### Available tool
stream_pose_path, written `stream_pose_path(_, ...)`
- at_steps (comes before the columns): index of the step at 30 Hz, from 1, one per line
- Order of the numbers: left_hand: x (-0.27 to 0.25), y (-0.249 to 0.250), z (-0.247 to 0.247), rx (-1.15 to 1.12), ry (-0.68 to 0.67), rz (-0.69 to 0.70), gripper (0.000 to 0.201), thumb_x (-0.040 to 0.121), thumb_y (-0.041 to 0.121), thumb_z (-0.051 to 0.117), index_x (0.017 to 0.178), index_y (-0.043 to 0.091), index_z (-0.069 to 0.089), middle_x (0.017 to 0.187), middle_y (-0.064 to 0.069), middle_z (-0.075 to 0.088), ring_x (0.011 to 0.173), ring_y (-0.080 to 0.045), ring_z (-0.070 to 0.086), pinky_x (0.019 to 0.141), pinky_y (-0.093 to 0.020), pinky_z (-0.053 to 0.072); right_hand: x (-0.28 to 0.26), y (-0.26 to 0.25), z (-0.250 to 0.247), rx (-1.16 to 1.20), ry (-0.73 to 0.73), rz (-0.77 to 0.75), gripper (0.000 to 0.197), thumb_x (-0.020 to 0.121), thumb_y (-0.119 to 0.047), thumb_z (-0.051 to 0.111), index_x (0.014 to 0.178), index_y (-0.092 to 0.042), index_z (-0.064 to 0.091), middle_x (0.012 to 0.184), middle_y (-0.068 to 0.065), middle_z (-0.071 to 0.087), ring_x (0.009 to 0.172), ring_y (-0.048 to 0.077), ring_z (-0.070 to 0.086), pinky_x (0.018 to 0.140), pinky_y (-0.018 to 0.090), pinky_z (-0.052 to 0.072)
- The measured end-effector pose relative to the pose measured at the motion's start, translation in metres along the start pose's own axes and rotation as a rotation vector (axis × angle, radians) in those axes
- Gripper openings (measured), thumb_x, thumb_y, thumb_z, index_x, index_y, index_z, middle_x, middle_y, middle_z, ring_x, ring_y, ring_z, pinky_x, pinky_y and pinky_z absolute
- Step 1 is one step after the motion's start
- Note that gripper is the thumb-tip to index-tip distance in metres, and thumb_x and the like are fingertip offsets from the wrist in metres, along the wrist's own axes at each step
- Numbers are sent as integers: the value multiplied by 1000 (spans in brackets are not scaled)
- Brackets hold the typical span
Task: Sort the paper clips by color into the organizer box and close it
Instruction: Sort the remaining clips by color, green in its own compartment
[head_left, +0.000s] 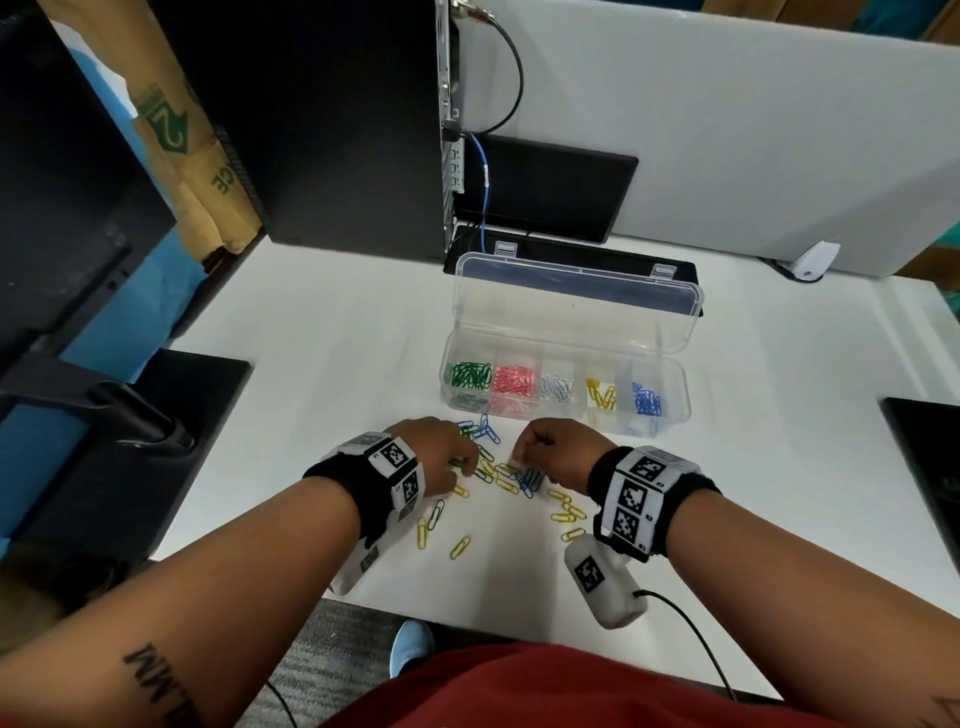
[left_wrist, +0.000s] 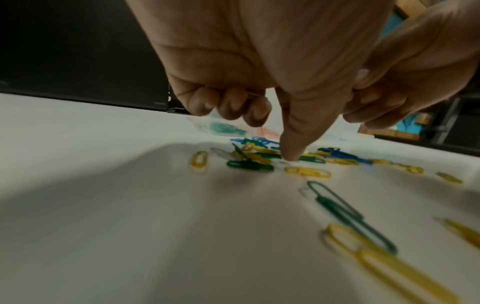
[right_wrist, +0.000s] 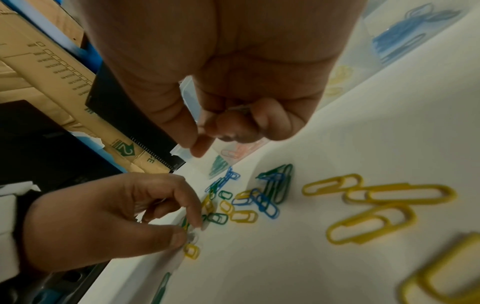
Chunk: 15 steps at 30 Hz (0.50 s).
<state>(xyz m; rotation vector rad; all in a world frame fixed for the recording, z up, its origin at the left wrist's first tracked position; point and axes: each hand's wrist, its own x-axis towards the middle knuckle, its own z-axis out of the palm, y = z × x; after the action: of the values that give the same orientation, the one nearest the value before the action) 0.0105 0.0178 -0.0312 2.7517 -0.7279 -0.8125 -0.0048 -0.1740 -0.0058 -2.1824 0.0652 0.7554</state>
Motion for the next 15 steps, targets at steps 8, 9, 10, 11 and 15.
stream_pose_path(8,8,-1,1,88,-69,-14,3,85,25,58,83,24,60,106,1,64,100,-21,60,86,-32,49,1,9,-2,-44,-6,19,8,92,-16,53,88,-16,60,72,-14,54,57,-1,43,51,11,32)
stream_pose_path(9,8,-2,1,103,-84,-16,5,85,27,59,81,26,56,106,0,64,100,-20,60,86,-31,49,1,10,-2,-53,-8,23,9,92,-16,52,89,-17,60,71,-15,54,56,-1,43,50,10,31)
stream_pose_path(10,9,-2,2,112,-97,-19,7,86,28,59,81,26,55,107,0,63,100,-20,60,86,-31,48,1,12,-2,-61,-11,25,10,92,-16,51,89,-17,60,71,-15,54,56,-1,43,49,8,31)
stream_pose_path(11,8,-2,2,111,-99,-27,6,87,28,58,82,25,56,107,0,63,101,-20,59,87,-30,47,1,12,-2,-68,-13,25,10,92,-16,51,90,-17,61,71,-15,54,56,-2,43,48,7,32)
stream_pose_path(15,3,-5,4,42,-52,-42,16,90,26,51,91,16,64,104,-1,62,100,-20,60,86,-28,46,2,14,-1,-73,-14,30,12,92,-15,50,91,-16,62,73,-13,55,57,-1,43,51,11,33)
